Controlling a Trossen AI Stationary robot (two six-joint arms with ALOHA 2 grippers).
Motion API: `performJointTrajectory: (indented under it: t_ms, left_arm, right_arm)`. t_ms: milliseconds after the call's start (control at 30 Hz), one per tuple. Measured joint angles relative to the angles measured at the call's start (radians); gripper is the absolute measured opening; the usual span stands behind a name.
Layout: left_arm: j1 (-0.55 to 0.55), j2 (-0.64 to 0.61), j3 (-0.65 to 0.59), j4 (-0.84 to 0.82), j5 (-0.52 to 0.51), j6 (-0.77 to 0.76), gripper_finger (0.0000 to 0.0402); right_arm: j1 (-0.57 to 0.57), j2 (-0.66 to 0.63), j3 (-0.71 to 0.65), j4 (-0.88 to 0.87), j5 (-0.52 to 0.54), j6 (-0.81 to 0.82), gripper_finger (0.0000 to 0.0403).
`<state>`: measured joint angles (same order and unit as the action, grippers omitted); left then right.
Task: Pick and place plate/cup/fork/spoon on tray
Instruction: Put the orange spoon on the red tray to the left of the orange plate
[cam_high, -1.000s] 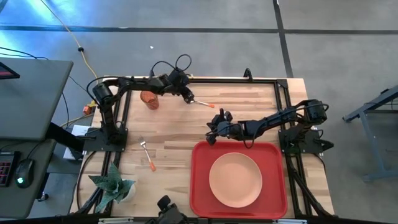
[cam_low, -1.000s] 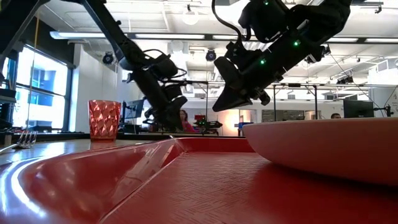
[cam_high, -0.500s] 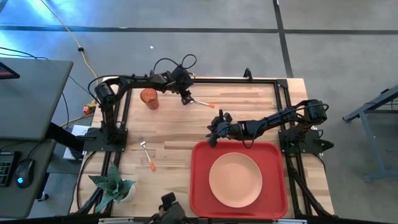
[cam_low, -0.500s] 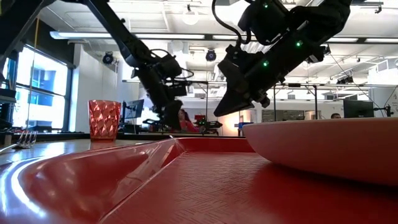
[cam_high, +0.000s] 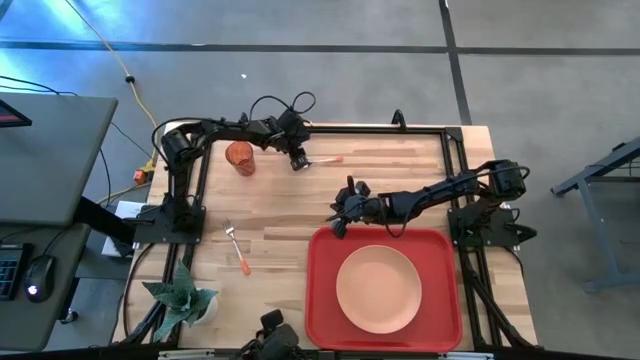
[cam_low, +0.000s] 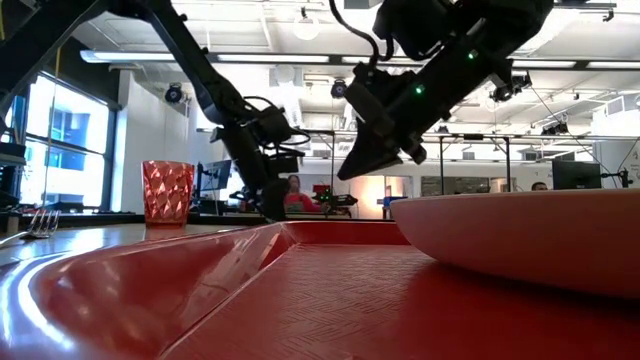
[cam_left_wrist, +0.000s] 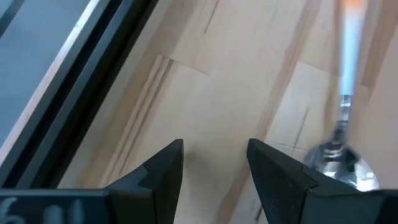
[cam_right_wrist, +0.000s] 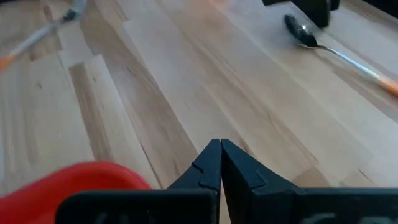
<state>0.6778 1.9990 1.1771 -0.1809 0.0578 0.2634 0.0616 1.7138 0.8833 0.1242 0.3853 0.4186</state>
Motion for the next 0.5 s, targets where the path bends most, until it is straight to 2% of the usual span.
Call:
performJointTrajectory:
  t_ms: [200, 500]
  left_arm:
    - [-0.002, -0.056, -0.002, -0.035, 0.014, -0.008, 0.0172]
    - [0.002, -0.074, -0.002, -0.117, 0.043, -0.134, 0.0172]
  right_arm:
    - [0.0, 0.0, 0.0, -0.04, 0.033, 0.03, 0.0002]
    - [0.0, 0.0, 0.0, -0.039, 0.025, 0.056, 0.0002]
